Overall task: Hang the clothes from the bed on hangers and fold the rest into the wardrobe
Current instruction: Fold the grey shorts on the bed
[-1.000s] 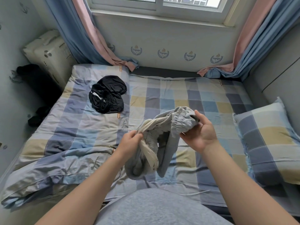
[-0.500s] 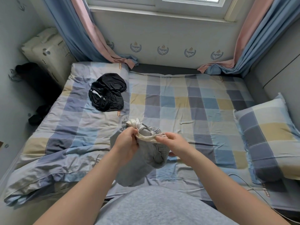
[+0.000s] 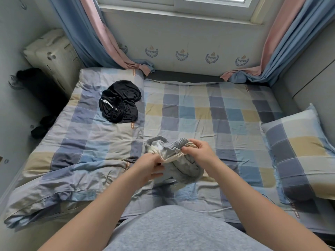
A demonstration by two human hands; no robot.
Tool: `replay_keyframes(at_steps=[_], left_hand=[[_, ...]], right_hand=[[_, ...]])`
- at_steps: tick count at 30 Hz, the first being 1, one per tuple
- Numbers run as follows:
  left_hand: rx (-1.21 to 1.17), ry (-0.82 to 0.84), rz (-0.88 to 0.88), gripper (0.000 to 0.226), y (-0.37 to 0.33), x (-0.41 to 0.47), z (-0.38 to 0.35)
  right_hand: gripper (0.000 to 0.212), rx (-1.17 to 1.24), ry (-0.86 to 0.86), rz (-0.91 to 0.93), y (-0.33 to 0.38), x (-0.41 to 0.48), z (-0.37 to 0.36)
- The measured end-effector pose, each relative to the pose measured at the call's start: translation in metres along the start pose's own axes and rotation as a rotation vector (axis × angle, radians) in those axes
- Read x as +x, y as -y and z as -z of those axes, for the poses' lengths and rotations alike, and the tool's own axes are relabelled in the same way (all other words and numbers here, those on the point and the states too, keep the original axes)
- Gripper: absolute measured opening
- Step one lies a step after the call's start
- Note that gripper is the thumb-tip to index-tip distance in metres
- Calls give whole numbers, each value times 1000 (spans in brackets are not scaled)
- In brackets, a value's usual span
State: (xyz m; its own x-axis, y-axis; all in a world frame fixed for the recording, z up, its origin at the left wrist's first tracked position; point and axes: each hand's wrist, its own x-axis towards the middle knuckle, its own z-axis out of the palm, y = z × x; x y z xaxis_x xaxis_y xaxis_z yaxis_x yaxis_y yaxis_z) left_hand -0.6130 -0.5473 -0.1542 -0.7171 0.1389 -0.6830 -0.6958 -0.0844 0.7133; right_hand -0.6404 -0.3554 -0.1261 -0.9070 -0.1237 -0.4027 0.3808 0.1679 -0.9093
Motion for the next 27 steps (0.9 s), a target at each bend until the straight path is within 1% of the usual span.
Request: replay_keyframes(at_steps=[2,4,5,7,8,9,11,13,14,15,18,19,21,23,24,25,26,27], left_hand=[[268,67,95,10,6,-3,-1],[470,99,72,10,7,-4,-4],[520,73,10,9,6,-3,-6],[583,-46,-194,4,1,0,-8],[625,-99,-305,14,-2,2,-8],[678,-111,-393,28,-5,5,-8],[774,-67,-513,55,-12,8,-9],[862,-28,-576,70,-16,13,-14],[900,-26,-595,71,-16,17,-16],[926,-20,-592,66,-16,21,-17],[919,44,-499,29,-12,27,-14],[897,53,-483,27,-8,27,-12],[872,17,-470,19,-3,28,-6],[853,-82,-490,6,-3,29,-1],[829,-137,-502,5,-4,30,1],[794,-182,-517,7,-6,30,2],[752,-213,-537,8,-10,30,3],[712,-237,-563,9,-15,29,3]], right_hand=[[28,-102,-41,45,11,2,8],[31,-176,-29,75,21,3,18],[32,-197,-4,83,25,3,23],[30,-247,45,100,31,2,32],[29,-266,66,110,34,1,36],[30,-278,90,126,38,-1,39],[35,-292,158,168,46,-5,43],[38,-288,228,202,53,-9,44],[38,-277,249,217,56,-11,45],[37,-261,258,232,59,-13,45],[32,-227,236,252,62,-14,51],[33,-224,223,248,61,-14,55],[32,-237,206,244,57,-14,61],[13,-261,225,204,54,-15,66],[13,-305,228,168,52,-14,67],[22,-369,210,133,50,-12,69],[28,-436,170,107,47,-10,69],[27,-495,110,95,43,-6,68]])
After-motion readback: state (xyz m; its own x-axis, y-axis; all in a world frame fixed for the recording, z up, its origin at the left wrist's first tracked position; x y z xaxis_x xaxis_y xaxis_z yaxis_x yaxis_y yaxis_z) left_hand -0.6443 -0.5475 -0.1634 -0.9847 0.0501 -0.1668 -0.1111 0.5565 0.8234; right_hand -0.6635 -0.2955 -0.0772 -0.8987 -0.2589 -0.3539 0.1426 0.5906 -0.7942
